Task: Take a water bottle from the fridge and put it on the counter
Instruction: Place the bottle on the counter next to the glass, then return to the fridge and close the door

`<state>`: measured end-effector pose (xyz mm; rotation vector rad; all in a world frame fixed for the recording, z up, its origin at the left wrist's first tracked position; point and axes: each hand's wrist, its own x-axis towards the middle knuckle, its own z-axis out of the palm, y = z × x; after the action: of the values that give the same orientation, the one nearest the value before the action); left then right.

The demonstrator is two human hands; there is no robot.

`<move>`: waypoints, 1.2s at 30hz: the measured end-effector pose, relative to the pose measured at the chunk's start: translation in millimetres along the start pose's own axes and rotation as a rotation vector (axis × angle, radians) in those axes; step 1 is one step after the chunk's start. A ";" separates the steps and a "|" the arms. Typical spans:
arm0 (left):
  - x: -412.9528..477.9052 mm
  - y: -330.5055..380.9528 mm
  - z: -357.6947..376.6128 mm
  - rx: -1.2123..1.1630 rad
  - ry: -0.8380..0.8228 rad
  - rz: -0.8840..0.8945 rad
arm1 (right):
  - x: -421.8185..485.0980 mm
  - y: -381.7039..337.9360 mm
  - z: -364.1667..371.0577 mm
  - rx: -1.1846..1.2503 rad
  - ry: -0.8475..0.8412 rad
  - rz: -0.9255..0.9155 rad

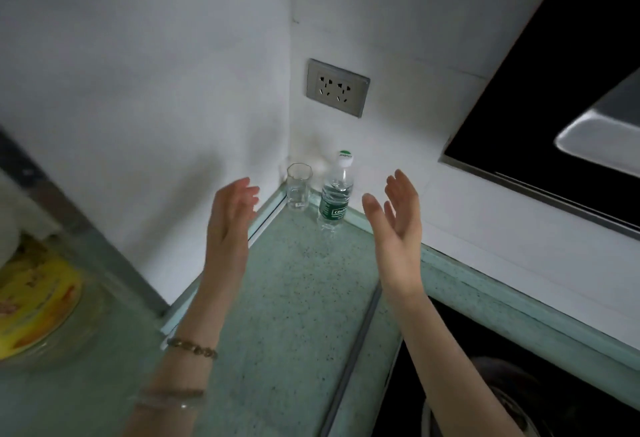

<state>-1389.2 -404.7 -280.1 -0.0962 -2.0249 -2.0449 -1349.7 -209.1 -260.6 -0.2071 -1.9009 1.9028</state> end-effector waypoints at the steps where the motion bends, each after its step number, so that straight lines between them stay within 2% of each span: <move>1: -11.3 18.9 -7.7 0.012 0.002 0.066 | -11.2 -15.8 -2.4 0.003 -0.014 -0.028; 8: -111.5 118.9 -44.4 0.044 -0.009 0.231 | -98.7 -108.7 -24.4 0.043 -0.124 -0.218; 15: -241.8 197.8 -91.3 0.171 0.146 0.354 | -199.4 -169.2 -47.4 0.203 -0.304 -0.336; 26: -501.1 285.6 -113.8 0.267 0.437 0.392 | -383.1 -228.6 -116.5 0.435 -0.627 -0.336; 36: -643.8 328.5 -120.6 0.372 0.584 0.376 | -500.7 -270.6 -141.0 0.547 -0.800 -0.313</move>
<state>-676.8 -433.3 -110.9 0.1618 -1.7971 -1.2567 -791.8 -295.0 -101.8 1.0907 -1.5688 2.3620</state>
